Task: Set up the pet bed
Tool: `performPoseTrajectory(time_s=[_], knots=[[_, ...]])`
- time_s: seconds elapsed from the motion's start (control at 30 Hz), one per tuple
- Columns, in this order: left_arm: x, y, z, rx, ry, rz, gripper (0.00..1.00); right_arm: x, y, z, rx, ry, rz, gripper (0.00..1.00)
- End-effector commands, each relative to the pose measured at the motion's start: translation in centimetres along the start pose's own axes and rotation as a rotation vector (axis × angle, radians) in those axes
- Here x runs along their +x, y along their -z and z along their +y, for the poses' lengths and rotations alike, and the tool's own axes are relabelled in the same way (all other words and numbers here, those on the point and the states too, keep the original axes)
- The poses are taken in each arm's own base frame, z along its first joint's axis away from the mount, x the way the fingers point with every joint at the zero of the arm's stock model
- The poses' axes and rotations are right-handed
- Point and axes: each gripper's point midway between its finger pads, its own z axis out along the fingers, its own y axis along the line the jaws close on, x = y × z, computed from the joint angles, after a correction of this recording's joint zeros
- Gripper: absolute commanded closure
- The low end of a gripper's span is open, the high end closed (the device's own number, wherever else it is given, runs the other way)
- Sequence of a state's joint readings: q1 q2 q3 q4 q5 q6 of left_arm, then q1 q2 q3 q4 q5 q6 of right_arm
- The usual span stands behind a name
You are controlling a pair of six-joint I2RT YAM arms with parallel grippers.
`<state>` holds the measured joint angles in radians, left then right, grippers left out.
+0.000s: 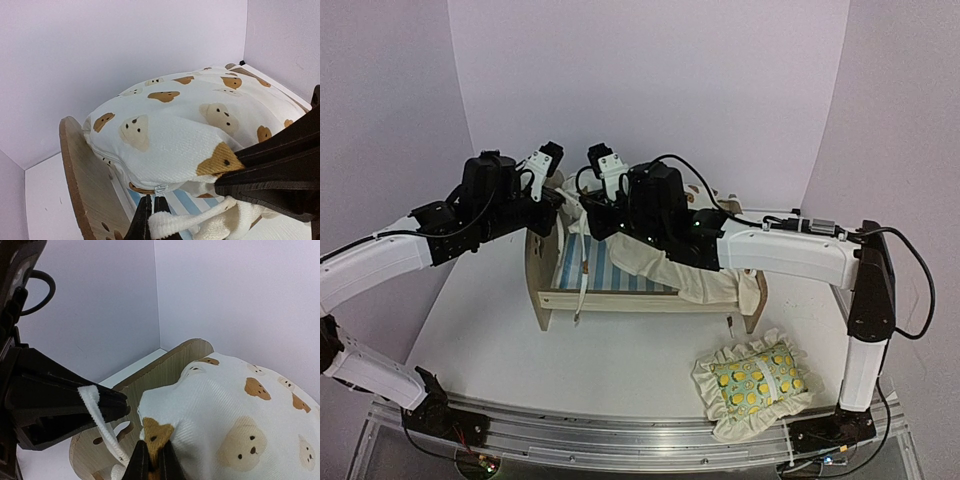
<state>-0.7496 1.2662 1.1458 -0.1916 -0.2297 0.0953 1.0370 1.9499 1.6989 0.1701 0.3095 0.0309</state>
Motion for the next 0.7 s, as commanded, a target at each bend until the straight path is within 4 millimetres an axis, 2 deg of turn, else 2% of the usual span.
performPoseTrajectory(time_s=[0.0, 0.27, 0.5, 0.67], knots=[[-3.4, 1.7, 2.3, -0.107, -0.032, -0.091, 1.0, -4.4, 1.7, 0.1, -0.022, -0.044, -0.106, 1.0], [-1.9, 1.9, 3.1, -0.153, -0.038, -0.07, 1.0, -3.0, 1.2, 0.3, -0.034, -0.063, -0.078, 1.0], [0.2, 2.7, 3.9, -0.198, -0.004, -0.039, 0.99, -1.0, 0.7, 0.7, -0.051, -0.095, -0.037, 1.0], [1.7, 2.8, 3.6, -0.186, 0.013, -0.021, 0.98, 0.1, 0.1, 0.9, -0.061, -0.115, -0.014, 1.0]])
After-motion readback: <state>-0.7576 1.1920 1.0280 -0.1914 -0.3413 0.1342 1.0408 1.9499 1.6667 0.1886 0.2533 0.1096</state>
